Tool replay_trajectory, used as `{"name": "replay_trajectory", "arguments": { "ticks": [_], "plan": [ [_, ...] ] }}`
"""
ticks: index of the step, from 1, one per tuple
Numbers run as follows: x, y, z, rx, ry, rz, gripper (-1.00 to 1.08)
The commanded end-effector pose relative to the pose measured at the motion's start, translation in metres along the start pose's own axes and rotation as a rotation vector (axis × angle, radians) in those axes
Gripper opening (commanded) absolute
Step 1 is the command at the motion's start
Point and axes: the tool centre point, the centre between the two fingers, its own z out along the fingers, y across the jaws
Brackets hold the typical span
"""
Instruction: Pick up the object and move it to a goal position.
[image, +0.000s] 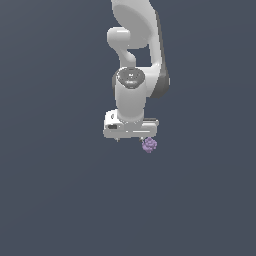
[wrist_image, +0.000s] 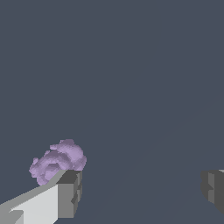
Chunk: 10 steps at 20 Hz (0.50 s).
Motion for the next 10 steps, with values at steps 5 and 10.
{"name": "replay_trajectory", "arguments": {
  "ticks": [5, 10],
  "plan": [
    [-0.004, 0.001, 0.005, 0.008, -0.016, 0.0, 1.0],
    [-0.011, 0.002, 0.013, 0.022, -0.043, -0.006, 1.0]
  ]
}}
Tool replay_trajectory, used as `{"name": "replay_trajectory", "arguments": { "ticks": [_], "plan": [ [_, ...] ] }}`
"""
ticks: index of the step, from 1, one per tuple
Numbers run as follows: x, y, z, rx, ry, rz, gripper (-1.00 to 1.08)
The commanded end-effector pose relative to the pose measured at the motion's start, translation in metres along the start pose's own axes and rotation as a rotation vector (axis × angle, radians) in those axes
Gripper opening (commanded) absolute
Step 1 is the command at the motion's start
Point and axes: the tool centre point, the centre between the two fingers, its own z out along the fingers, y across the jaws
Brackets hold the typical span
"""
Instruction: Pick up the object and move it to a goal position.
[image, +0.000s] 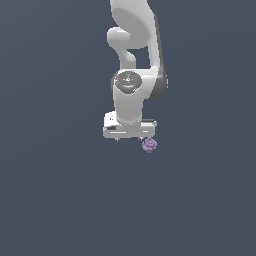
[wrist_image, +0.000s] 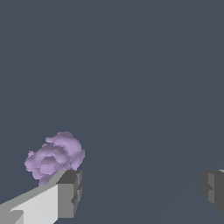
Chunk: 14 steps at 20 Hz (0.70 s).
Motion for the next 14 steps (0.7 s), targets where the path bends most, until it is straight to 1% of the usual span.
{"name": "replay_trajectory", "arguments": {
  "ticks": [1, 7, 14],
  "plan": [
    [-0.001, 0.0, 0.002, 0.004, -0.006, -0.003, 1.0],
    [-0.001, -0.001, 0.002, 0.002, -0.003, 0.012, 1.0],
    [-0.002, -0.01, 0.005, 0.0, 0.0, 0.082, 1.0]
  ]
}}
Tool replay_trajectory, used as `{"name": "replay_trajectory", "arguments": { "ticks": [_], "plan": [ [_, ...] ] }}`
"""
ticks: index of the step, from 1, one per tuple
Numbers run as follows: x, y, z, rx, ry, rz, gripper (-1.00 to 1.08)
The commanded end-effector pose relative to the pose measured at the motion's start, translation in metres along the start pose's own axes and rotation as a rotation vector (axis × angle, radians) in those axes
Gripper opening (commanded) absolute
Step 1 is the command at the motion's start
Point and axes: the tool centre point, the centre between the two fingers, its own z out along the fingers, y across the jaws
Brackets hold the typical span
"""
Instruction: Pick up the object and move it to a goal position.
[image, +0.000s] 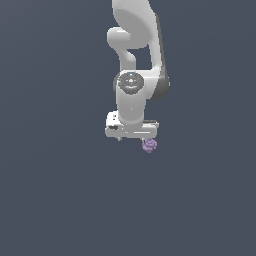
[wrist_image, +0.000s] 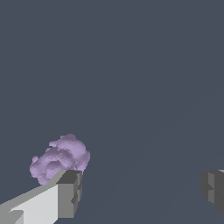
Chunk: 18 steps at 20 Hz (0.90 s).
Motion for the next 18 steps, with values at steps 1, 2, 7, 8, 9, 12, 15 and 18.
{"name": "replay_trajectory", "arguments": {
  "ticks": [1, 2, 7, 8, 9, 12, 15, 18],
  "plan": [
    [-0.001, -0.004, 0.001, -0.001, 0.001, 0.032, 1.0],
    [-0.001, -0.006, 0.002, -0.001, 0.002, 0.048, 1.0],
    [-0.004, -0.017, 0.006, -0.002, 0.007, 0.142, 1.0],
    [-0.004, -0.019, 0.007, -0.003, 0.008, 0.164, 1.0],
    [-0.005, -0.022, 0.008, -0.003, 0.009, 0.186, 1.0],
    [-0.007, -0.029, 0.011, -0.003, 0.013, 0.253, 1.0],
    [-0.009, -0.037, 0.014, -0.004, 0.017, 0.319, 1.0],
    [-0.011, -0.044, 0.016, -0.004, 0.02, 0.386, 1.0]
  ]
}}
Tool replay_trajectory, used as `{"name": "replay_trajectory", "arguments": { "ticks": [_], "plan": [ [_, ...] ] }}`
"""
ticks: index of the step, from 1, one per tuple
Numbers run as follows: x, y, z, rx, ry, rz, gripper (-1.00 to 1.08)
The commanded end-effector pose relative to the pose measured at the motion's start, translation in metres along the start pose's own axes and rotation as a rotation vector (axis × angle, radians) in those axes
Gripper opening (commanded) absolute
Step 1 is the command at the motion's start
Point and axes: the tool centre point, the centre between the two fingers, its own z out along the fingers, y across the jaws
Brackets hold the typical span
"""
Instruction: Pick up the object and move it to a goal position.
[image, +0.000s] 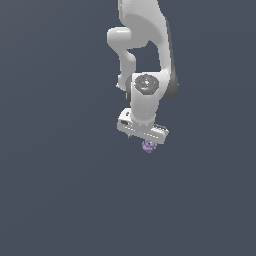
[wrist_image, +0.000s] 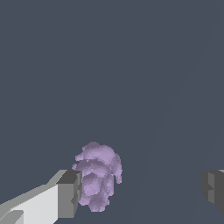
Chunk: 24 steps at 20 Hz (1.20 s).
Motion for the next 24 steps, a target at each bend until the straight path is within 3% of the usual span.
{"name": "replay_trajectory", "arguments": {
  "ticks": [1, 15, 24],
  "plan": [
    [-0.004, -0.005, 0.002, 0.0, 0.003, 0.057, 1.0],
    [-0.026, -0.032, 0.014, 0.004, 0.021, 0.362, 1.0],
    [-0.035, -0.041, 0.018, 0.008, 0.028, 0.48, 1.0]
  ]
}}
